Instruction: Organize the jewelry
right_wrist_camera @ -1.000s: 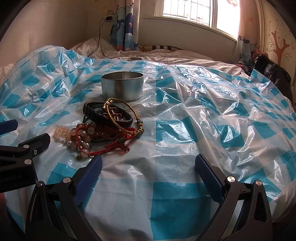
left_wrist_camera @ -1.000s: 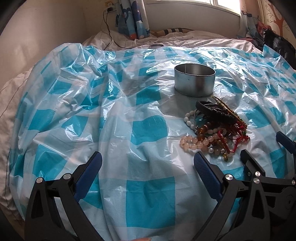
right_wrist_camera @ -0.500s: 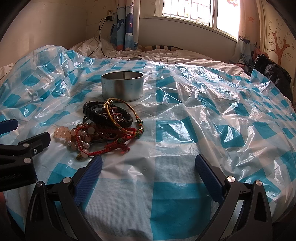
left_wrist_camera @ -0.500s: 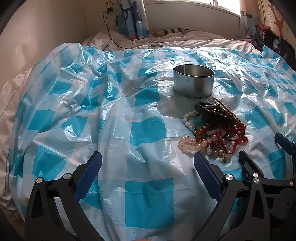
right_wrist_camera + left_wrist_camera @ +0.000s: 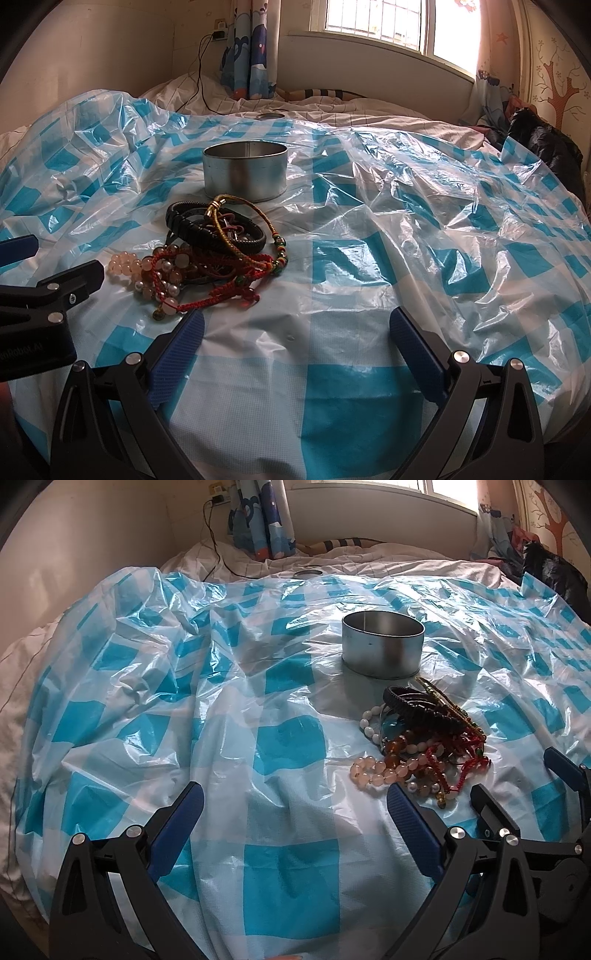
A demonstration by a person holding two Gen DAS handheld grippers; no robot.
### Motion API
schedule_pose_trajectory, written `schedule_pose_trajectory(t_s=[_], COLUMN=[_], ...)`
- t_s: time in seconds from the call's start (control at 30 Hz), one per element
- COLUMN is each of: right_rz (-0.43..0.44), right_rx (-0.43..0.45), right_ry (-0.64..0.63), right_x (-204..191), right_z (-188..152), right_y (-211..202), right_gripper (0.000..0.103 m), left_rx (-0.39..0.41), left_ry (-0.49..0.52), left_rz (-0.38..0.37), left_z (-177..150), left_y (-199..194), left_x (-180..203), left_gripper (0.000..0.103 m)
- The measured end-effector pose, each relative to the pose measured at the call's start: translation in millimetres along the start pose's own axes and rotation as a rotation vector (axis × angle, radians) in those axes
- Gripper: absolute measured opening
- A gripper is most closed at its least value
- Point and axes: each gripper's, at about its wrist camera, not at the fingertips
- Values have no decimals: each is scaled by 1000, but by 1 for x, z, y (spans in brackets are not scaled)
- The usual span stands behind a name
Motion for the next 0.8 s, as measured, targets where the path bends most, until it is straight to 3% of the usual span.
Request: schedule_pose_trajectory(t_s=[0.6,0.8], right_rz=[11,61], right_rx=[15,31], right_ry=[-22,-20], right_x=[-4,-1], right_z=[6,19], right_y=[-8,-12], right_gripper=[97,97], left_rx=[2,-3], left_ry=[-30,-49], left_rz=[-33,-23], left_z=[3,4], left_y=[-1,-1], left_x=[-8,-17], left_gripper=[95,95])
Point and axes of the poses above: each gripper's, at about its wrist camera, not at the fingertips, and y roughly the way its jaws point, x to its right, z to its top, and after that the axes turned 7 degrees about x, right-handed
